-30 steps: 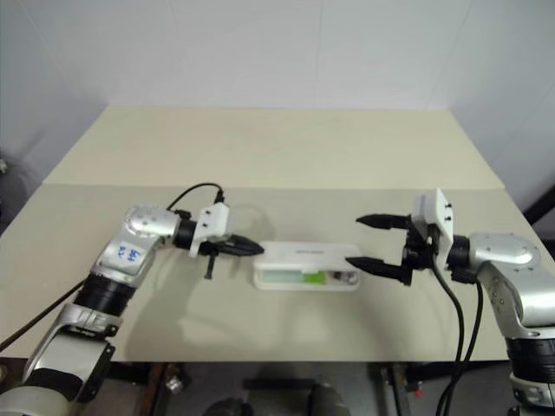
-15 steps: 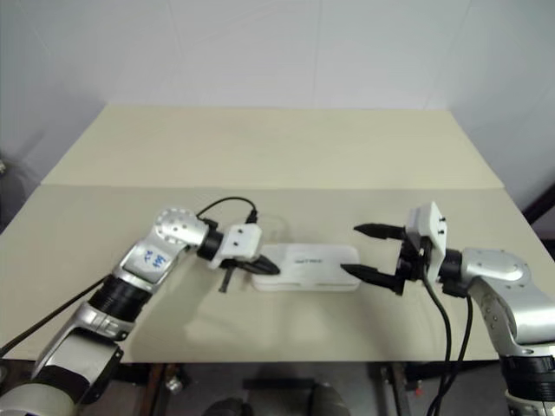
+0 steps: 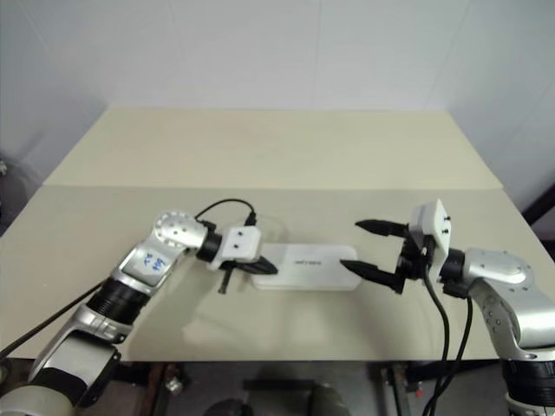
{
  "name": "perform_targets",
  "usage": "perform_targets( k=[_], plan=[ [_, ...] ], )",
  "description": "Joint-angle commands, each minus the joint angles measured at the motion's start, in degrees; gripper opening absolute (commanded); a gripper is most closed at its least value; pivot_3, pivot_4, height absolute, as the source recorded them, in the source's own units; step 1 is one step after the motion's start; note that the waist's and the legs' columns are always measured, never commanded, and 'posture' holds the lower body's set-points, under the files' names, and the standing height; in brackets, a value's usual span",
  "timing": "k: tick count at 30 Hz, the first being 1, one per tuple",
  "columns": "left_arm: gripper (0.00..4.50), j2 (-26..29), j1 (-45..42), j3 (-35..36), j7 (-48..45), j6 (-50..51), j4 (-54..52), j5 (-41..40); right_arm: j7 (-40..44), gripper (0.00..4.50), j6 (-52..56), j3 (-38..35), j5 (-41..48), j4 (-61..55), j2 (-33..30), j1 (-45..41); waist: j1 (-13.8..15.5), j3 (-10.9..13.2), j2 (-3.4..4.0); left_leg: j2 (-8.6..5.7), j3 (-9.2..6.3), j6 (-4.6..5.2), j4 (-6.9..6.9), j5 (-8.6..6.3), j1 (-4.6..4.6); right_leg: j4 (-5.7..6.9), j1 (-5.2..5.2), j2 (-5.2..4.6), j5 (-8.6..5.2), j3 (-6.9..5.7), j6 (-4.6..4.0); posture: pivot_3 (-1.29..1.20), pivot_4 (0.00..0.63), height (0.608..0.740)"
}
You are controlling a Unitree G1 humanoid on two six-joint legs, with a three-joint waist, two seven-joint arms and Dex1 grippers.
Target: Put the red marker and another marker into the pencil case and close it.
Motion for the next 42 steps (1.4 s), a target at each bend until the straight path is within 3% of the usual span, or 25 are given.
perform_targets(
  k=[1,6,9,14,17,22,29,42],
  plan=[
    [0.03,0.76,2.88,-1.86,0.79,0.7,1.99,2.62,-0.81,4.5,0.22,-1.81,1.54,-1.89,0.2,-1.02,-0.09,0.0,0.0,0.0,0.0,0.0,0.0,0.0,0.06,-0.01,0.07,0.0,0.0,0.0,0.0,0.0,0.15,0.74],
    [0.03,-0.75,2.19,1.92,3.12,0.28,2.53,-0.47,-0.88,4.5,0.51,-1.31,1.68,-1.53,0.39,-1.73,-0.09,0.0,0.0,0.03,-0.09,0.0,0.0,0.0,0.44,-0.07,0.48,0.01,0.01,-0.04,-0.01,0.0,0.15,0.74],
    [0.03,-2.58,0.93,8.84,2.57,0.44,0.99,-8.59,-0.16,4.5,0.48,-0.8,1.32,-0.48,0.47,-2.45,-0.1,0.01,-0.02,0.03,-0.12,0.01,0.0,0.0,0.51,-0.1,0.57,0.0,0.05,-0.03,-0.01,0.0,0.15,0.74],
    [0.03,1.14,1.76,17.63,-1.05,2.91,-2.91,-17.92,1.94,4.5,-0.08,0.4,-0.03,2.3,-0.04,-4.69,-0.2,0.01,-0.02,0.12,-0.18,0.0,-0.02,0.0,0.09,-0.07,0.21,0.0,0.05,-0.11,-0.01,0.0,0.15,0.74],
    [0.63,5.91,5.21,22.28,-2.95,6.93,-5.26,-22.28,3.5,4.5,-0.95,0.71,-1.28,4.57,-0.6,-6.01,-0.29,0.01,-0.01,0.16,-0.2,0.0,-0.08,-0.02,0.0,-0.03,0.16,0.0,0.04,-0.17,-0.02,0.0,0.15,0.74],
    [2.3,12.2,11.01,26.16,-4.31,5.15,-4.78,-22.53,5.7,4.5,-3.96,1.36,-3.71,8.3,-0.82,-8.39,-0.18,0.02,0.0,0.17,-0.15,0.07,-0.12,-0.06,-0.03,-0.16,0.17,-0.17,0.04,-0.18,-0.02,0.0,0.15,0.74],
    [4.48,13.78,13.28,30.8,-1.19,1.07,-0.96,-22.79,8.89,4.5,-5.52,1.56,-5.45,11.16,-1.94,-10.1,-0.03,0.02,0.0,0.16,-0.2,0.09,-0.11,-0.06,-0.06,-0.2,0.19,-0.22,0.04,-0.3,-0.02,0.0,0.15,0.74],
    [4.48,13.25,14.0,29.04,-1.15,-0.04,-1.04,-22.48,11.59,4.5,-8.85,1.54,-7.78,13.6,-2.71,-9.11,-0.14,0.02,0.0,0.15,-0.15,0.09,-0.12,-0.07,-0.04,-0.19,0.19,-0.18,0.04,-0.28,-0.02,0.0,0.15,0.74]
  ],
)
